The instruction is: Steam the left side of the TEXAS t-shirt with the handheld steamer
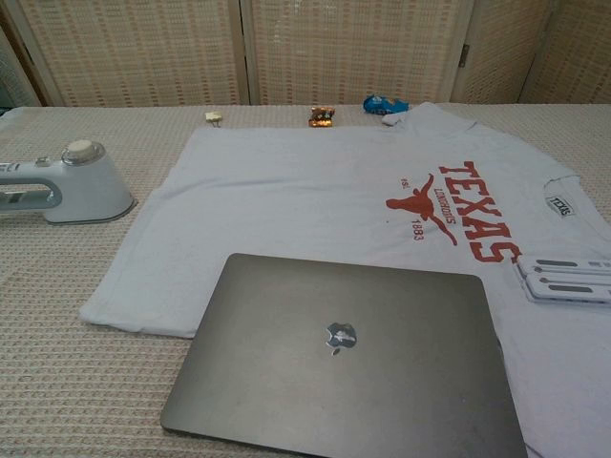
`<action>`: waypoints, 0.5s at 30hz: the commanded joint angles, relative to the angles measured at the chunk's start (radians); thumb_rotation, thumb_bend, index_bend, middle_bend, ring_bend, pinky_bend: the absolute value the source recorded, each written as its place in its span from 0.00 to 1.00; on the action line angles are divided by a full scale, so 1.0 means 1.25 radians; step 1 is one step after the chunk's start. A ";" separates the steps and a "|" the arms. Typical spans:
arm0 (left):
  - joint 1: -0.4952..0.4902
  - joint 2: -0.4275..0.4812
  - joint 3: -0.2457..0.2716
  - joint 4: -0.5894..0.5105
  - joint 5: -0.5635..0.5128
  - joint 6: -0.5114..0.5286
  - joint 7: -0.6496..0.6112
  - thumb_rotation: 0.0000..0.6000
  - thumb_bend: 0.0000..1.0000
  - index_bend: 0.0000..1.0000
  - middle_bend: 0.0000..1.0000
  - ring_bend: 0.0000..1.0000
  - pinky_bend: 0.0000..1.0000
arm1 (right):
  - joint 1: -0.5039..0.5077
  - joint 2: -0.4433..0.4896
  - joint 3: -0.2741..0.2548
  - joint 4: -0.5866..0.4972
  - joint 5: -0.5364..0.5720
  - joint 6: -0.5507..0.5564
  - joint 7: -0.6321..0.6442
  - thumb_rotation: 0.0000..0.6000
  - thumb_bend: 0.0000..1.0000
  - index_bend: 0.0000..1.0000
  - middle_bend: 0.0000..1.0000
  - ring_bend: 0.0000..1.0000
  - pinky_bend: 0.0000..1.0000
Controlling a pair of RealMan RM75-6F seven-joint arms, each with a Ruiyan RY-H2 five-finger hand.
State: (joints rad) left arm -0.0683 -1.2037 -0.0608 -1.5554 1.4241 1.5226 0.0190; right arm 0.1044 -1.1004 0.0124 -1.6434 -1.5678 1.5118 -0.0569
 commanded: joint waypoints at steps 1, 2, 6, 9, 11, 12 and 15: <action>-0.001 0.000 -0.002 -0.002 -0.005 -0.005 0.003 1.00 0.05 0.25 0.23 0.16 0.22 | 0.000 0.000 0.001 -0.002 0.000 -0.002 0.001 0.96 0.03 0.00 0.08 0.00 0.00; -0.001 -0.001 -0.004 -0.002 -0.006 -0.006 0.003 1.00 0.05 0.25 0.23 0.16 0.22 | 0.000 0.000 0.002 -0.002 -0.001 -0.002 0.001 0.96 0.03 0.00 0.08 0.00 0.00; -0.001 -0.002 -0.007 -0.001 -0.005 -0.004 0.005 1.00 0.05 0.25 0.23 0.16 0.22 | -0.003 0.003 0.003 -0.004 -0.006 0.003 0.001 0.96 0.03 0.00 0.08 0.00 0.00; -0.008 -0.006 -0.016 0.001 -0.001 -0.003 0.002 1.00 0.05 0.26 0.23 0.16 0.22 | -0.006 0.009 0.007 -0.010 -0.010 0.011 0.000 0.96 0.03 0.00 0.08 0.00 0.00; -0.020 -0.007 -0.025 0.003 0.000 -0.012 0.004 1.00 0.05 0.26 0.23 0.16 0.21 | -0.007 0.013 0.011 -0.014 -0.011 0.017 -0.002 0.96 0.03 0.00 0.08 0.00 0.00; -0.032 -0.005 -0.031 0.002 -0.002 -0.027 0.007 1.00 0.05 0.27 0.23 0.16 0.21 | -0.008 0.017 0.014 -0.016 -0.012 0.020 -0.002 0.96 0.03 0.00 0.08 0.00 0.00; -0.068 0.000 -0.051 -0.001 -0.010 -0.071 0.008 1.00 0.05 0.28 0.23 0.16 0.21 | -0.008 0.024 0.018 -0.021 -0.013 0.024 -0.004 0.96 0.03 0.00 0.08 0.00 0.00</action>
State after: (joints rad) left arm -0.1278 -1.2074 -0.1076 -1.5545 1.4179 1.4622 0.0274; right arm 0.0943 -1.0708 0.0337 -1.6688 -1.5838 1.5405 -0.0610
